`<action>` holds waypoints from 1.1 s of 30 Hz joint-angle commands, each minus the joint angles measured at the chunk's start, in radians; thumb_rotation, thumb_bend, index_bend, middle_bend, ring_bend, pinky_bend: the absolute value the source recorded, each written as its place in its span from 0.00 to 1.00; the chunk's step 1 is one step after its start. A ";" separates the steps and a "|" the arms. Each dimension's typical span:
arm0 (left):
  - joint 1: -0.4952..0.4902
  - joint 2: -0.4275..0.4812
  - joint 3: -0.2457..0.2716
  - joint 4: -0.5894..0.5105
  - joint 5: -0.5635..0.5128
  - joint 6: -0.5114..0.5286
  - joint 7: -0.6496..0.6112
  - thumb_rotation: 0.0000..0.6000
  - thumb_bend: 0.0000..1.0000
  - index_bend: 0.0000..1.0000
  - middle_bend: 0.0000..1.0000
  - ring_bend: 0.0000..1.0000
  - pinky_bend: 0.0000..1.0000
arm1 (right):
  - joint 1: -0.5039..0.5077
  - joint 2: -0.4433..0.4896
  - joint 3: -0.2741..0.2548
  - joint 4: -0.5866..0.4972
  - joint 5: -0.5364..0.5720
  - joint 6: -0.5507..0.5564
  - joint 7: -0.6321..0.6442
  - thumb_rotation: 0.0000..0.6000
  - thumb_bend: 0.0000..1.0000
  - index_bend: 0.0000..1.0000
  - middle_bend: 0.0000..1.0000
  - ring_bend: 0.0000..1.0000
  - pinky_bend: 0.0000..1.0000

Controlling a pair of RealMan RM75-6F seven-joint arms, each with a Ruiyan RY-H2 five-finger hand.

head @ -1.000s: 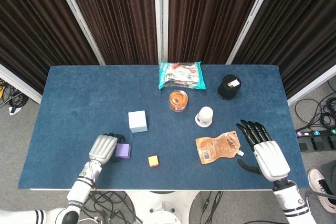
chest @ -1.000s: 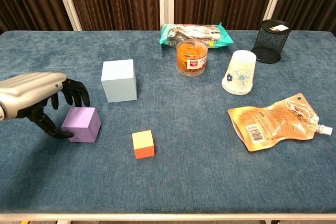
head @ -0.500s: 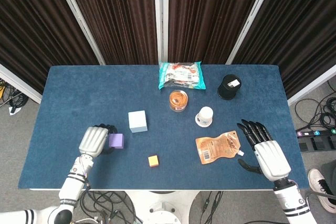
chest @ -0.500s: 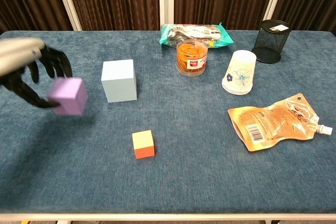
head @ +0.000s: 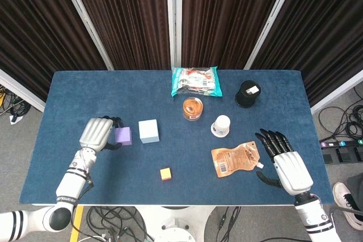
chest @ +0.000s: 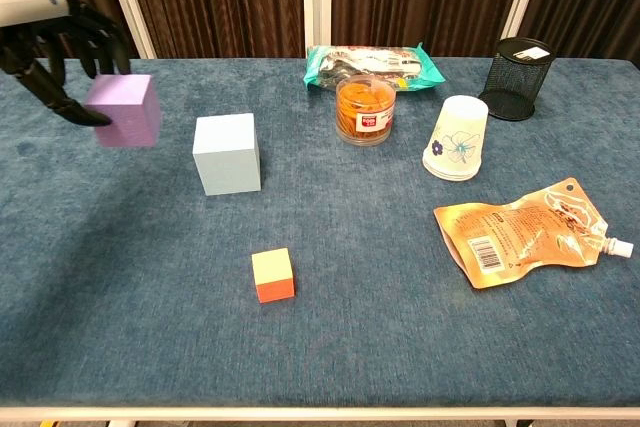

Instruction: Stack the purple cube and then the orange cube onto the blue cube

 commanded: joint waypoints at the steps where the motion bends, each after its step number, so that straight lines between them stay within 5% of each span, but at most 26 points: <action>1: -0.042 -0.016 -0.007 0.007 -0.029 -0.018 0.028 1.00 0.26 0.50 0.58 0.40 0.48 | -0.002 -0.001 -0.002 0.001 -0.002 0.002 0.000 1.00 0.12 0.00 0.03 0.00 0.00; 13: -0.160 -0.143 -0.069 0.092 -0.184 0.031 0.037 1.00 0.26 0.50 0.58 0.40 0.48 | -0.001 0.000 0.001 0.002 0.000 0.004 0.001 1.00 0.13 0.00 0.03 0.00 0.00; 33: -0.247 -0.243 -0.071 0.228 -0.269 0.025 0.012 1.00 0.27 0.50 0.58 0.40 0.48 | 0.006 0.014 0.004 -0.005 0.027 -0.013 -0.025 1.00 0.13 0.00 0.02 0.00 0.00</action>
